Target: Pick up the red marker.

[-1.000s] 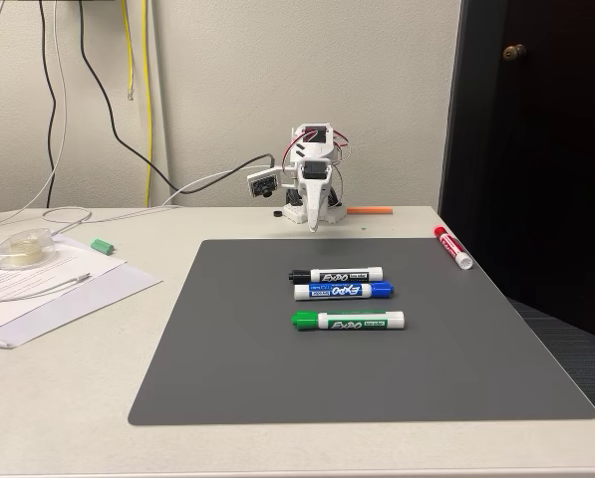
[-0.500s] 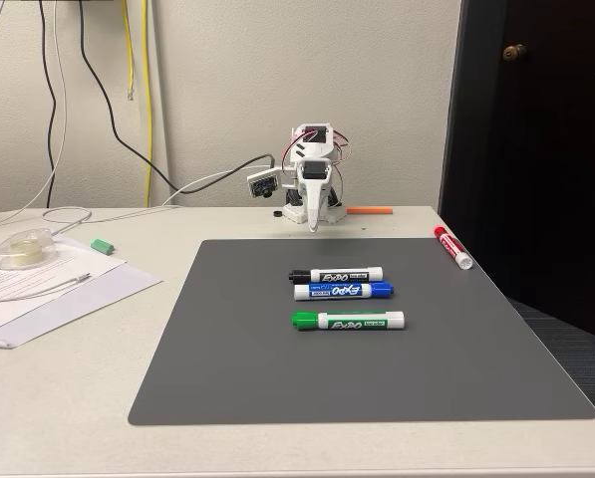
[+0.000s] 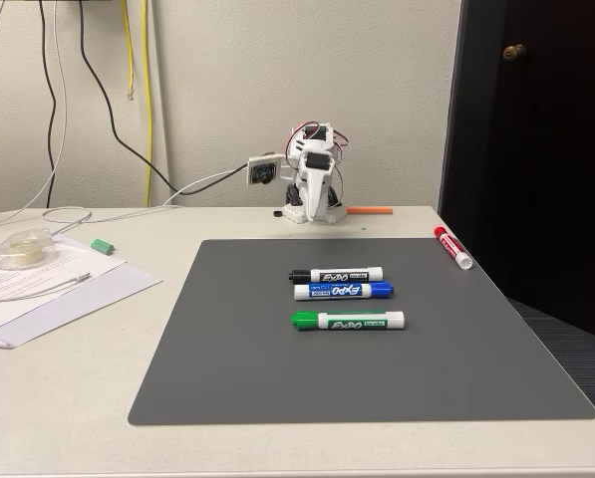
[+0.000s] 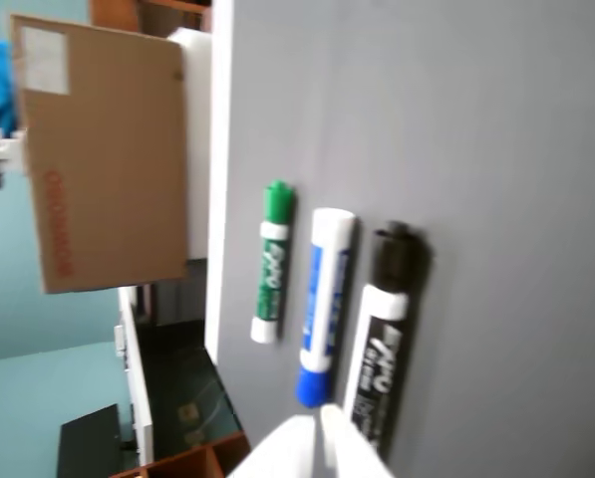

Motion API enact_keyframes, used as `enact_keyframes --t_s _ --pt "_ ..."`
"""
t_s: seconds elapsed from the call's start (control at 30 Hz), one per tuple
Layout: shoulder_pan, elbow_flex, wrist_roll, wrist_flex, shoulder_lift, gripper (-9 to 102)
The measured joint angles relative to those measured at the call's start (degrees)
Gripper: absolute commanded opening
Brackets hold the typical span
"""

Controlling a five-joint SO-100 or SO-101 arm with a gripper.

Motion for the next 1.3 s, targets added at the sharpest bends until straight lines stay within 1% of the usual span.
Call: enact_keyframes --t_s 0.1,0.17,0.3,0.4,0.53,0.73,0.97,1.1,1.23,1.3 --pt "0.09 -5.71 0.44 -3.34 -9.49 0" --pt "0.09 -12.92 1.23 -3.52 -18.98 0" --pt "0.18 -25.66 -0.09 -2.64 -31.82 0" --pt "0.00 -32.08 -2.99 -2.20 -37.27 0" --pt "-0.70 -41.31 -5.71 1.14 -44.74 0" --pt "-2.99 -63.63 -12.13 11.69 -59.68 0" --pt "-7.03 -92.72 -21.80 29.18 -77.17 0" --pt "-10.55 -102.57 -28.21 36.83 -82.97 0" --pt "-15.64 -112.85 -36.56 47.37 -90.62 0" --pt "-17.40 -118.30 -38.94 51.94 -94.75 0"
